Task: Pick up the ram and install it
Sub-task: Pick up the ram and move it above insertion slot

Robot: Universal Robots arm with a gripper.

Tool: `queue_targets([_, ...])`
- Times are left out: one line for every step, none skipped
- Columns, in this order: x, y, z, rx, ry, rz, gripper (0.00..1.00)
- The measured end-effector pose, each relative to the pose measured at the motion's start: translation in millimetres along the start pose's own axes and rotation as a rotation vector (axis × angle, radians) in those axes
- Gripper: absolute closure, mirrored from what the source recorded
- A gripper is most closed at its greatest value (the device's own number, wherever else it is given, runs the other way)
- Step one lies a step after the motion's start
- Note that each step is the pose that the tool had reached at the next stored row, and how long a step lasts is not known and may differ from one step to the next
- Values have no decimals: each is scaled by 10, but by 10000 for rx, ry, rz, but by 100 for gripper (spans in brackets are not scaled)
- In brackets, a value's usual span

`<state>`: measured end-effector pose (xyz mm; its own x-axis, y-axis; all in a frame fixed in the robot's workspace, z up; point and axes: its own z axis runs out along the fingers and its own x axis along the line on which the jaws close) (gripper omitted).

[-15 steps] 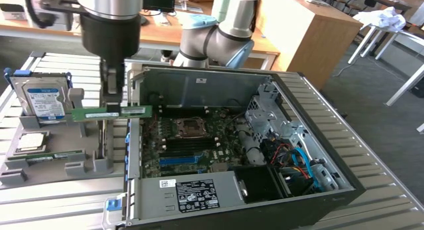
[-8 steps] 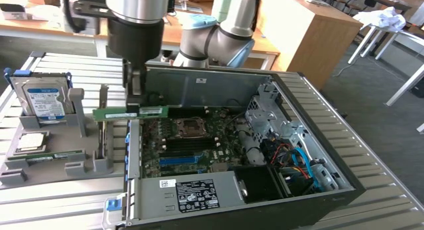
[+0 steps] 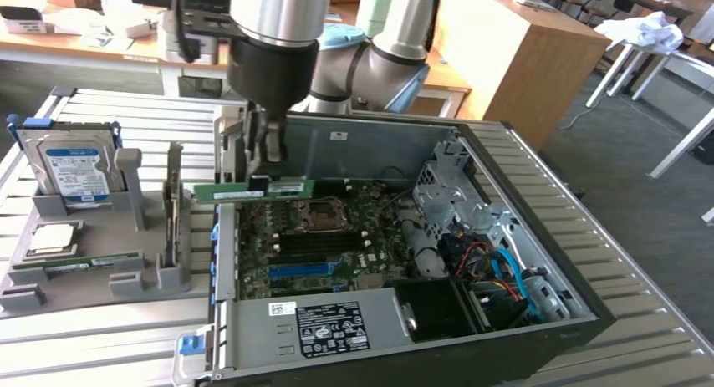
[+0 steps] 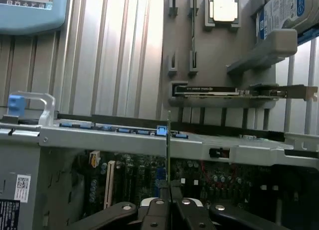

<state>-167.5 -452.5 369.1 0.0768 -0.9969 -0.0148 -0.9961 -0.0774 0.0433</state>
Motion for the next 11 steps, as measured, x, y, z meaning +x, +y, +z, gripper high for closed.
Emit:
queue_targets([4,-45,-1,0,0,-1,88])
queue_targets([8,-95,-2,0,0,-3,88])
queue_targets([11,-139,-2,0,0,-1,88])
queue_targets([14,-183,-3,0,0,0,88])
queue_targets([18,-229,-4,-1,1,-1,88])
queue_targets([22,-274,-4,-1,1,-3,88])
queue_targets([25,-318,-5,-1,0,-1,88])
queue_targets([28,-363,-5,0,-1,-1,88])
queue_targets([32,-413,-6,0,0,-2,88])
queue_targets([36,-457,-6,0,0,-2,88])
queue_targets([39,-502,-7,0,0,-1,88])
